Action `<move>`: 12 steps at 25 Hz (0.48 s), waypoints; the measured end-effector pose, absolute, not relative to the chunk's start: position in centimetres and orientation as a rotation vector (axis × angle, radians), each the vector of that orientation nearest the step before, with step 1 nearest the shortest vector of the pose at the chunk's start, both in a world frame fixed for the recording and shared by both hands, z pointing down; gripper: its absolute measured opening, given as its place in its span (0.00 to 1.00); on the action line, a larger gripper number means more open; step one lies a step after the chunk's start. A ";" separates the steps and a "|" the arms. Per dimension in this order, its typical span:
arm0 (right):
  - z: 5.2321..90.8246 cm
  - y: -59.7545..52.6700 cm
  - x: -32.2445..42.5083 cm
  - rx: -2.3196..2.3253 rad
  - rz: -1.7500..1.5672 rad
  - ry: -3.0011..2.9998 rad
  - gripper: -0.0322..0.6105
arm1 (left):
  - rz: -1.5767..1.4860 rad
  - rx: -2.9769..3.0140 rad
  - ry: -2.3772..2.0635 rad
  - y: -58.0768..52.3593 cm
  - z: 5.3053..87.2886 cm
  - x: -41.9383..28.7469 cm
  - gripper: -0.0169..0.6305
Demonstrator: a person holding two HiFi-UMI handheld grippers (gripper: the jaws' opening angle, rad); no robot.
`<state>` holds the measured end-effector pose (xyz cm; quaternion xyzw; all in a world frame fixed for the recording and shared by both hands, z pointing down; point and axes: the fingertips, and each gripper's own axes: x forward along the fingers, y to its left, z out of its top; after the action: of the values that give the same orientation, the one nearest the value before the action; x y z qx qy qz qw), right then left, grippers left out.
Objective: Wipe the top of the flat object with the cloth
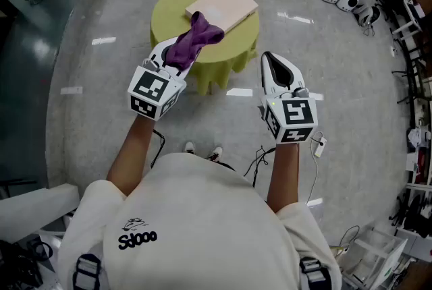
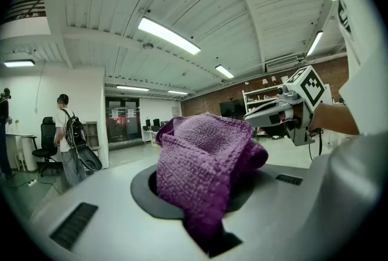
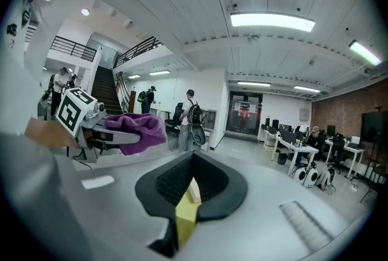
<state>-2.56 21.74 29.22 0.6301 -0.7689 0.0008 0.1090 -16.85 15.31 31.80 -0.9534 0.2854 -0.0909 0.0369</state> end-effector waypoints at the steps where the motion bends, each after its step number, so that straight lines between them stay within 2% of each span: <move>1: 29.2 21.9 -2.5 1.856 0.004 -2.262 0.06 | -0.281 -2.926 0.876 15.5 31.8 -16.8 0.14; 12: 29.2 23.2 0.4 1.905 0.042 -2.308 0.06 | -0.323 -2.917 0.934 16.5 32.4 -16.1 0.14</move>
<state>0.42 23.16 29.24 0.6346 -0.7691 0.0138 0.0742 -16.10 16.47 32.43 -0.9467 0.3031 -0.1047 0.0310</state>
